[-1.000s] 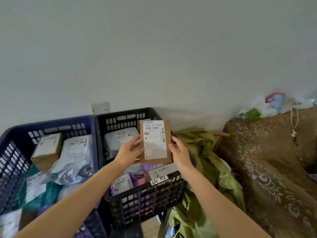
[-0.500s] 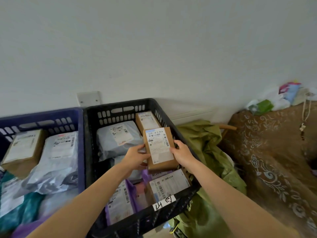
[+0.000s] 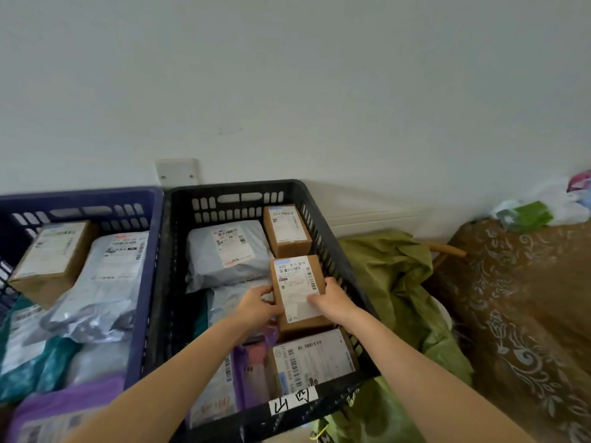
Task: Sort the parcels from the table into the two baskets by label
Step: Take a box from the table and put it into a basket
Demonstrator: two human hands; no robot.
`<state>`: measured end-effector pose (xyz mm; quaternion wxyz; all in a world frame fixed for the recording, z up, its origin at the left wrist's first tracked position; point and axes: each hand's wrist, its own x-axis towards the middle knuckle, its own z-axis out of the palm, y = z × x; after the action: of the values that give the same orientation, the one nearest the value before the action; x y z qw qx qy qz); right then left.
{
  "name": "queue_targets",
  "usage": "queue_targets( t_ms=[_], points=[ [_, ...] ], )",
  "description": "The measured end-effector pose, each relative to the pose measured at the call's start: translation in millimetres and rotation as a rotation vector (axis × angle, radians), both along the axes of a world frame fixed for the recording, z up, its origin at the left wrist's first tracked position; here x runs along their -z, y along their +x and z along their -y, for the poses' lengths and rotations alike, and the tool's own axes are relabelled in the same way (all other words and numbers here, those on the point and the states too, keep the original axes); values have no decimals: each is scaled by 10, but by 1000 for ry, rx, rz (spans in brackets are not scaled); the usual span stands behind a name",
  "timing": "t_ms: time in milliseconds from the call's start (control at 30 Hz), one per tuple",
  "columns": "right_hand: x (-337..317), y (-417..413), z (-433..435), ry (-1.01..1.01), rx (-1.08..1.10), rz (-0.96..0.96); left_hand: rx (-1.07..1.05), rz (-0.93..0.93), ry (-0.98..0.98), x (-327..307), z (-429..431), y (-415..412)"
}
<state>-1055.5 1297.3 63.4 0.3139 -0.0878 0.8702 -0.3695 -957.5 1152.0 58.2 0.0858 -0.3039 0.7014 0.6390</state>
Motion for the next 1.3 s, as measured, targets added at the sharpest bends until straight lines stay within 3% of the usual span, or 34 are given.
queue_targets(
  t_ms=[267,567,1067,1300],
  points=[
    [98,-26,111,-44,-13,-80,-50,-37,71,87,1,-154],
    [108,5,152,109,-100,-196,-116,-65,140,267,41,-190],
    [130,129,59,441,-404,-267,-44,-26,-37,366,-172,-84],
    [156,151,-3,525,-552,-451,57,-35,-88,310,-234,-60]
  ],
)
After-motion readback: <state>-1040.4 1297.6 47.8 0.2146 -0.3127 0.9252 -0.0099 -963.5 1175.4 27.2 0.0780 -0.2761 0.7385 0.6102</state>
